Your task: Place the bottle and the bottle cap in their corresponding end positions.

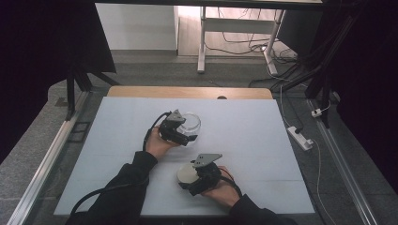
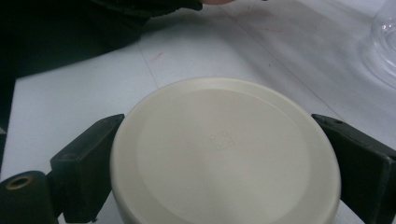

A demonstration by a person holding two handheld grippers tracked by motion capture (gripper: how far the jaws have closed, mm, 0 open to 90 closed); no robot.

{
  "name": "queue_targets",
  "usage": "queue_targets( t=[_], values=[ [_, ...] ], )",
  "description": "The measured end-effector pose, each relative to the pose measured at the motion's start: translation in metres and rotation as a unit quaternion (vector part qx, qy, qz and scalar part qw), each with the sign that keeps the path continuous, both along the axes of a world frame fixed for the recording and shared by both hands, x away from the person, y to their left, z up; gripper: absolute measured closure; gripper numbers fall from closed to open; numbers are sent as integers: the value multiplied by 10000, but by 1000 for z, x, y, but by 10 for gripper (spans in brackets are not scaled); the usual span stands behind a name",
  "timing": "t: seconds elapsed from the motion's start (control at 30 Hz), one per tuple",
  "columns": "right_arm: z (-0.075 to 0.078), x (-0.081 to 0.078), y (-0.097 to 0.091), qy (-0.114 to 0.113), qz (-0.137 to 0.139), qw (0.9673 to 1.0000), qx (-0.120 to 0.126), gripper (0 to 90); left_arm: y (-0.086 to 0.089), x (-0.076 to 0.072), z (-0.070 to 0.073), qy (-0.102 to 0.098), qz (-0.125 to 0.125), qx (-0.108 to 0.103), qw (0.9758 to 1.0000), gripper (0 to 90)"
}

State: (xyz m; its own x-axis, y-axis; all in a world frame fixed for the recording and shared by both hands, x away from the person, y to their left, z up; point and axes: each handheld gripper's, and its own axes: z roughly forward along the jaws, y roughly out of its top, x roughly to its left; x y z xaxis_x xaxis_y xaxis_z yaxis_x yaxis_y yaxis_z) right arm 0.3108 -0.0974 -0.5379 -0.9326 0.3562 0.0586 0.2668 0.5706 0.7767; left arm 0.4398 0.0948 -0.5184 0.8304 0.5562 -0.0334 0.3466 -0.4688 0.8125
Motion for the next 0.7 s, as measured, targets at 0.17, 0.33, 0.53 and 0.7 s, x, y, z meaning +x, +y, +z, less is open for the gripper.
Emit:
queue_targets(
  t=[0.17,0.33,0.53,0.7],
  values=[
    [-1,0,3,-2,-64,9998,-174,70,-1,0,-3,-23,-31,27,10000,75],
    [-2,1,5,23,-51,9995,-295,68,-1,0,-3,-107,-100,68,9999,73],
    [-3,2,6,68,-80,9994,-320,66,1,0,-5,-35,-79,14,10000,71],
    [-2,2,6,76,-68,9994,-320,63,0,0,-5,-54,-40,8,10000,68]
  ],
)
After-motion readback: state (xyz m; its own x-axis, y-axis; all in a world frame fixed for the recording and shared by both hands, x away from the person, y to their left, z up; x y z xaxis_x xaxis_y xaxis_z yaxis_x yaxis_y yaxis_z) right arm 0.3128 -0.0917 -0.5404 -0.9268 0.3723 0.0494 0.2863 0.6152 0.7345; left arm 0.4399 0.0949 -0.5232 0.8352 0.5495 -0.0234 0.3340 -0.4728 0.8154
